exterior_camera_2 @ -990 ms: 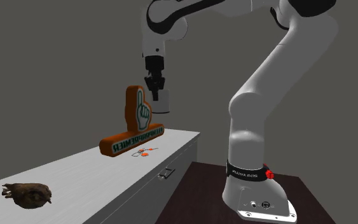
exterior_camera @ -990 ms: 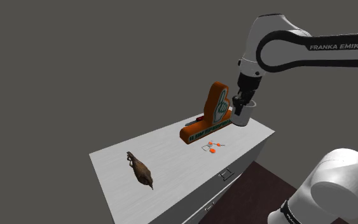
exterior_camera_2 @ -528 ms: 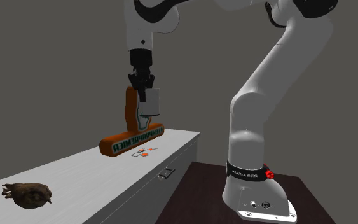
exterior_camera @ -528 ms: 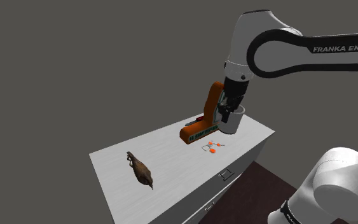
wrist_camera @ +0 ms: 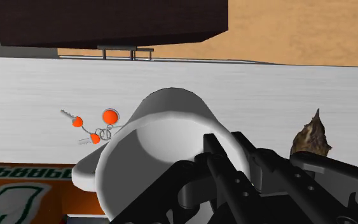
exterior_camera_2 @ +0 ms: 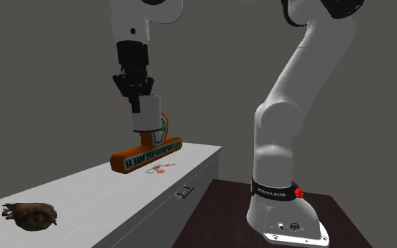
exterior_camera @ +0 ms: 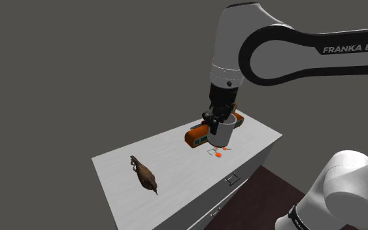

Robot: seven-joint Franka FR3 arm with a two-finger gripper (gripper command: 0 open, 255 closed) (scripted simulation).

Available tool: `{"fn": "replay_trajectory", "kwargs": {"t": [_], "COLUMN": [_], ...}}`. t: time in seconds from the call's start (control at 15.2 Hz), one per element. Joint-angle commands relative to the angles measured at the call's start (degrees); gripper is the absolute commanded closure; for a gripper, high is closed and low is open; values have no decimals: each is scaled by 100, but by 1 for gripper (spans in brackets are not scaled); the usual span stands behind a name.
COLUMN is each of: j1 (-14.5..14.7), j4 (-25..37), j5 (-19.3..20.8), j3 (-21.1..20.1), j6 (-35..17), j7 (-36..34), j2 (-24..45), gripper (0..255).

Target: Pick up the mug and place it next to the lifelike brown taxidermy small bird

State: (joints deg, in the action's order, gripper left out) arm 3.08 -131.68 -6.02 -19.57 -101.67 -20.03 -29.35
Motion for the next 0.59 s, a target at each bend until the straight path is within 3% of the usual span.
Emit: {"fn": "replay_trajectory", "kwargs": {"t": [0.0, 0.53], "j1": [83, 242], "j4": [149, 1215], "j5": [-81, 3], "j3": [-267, -1230], "j6": [-45, -66], "j7": [-334, -1590], "j2": [184, 1275], "gripper": [255, 255]}}
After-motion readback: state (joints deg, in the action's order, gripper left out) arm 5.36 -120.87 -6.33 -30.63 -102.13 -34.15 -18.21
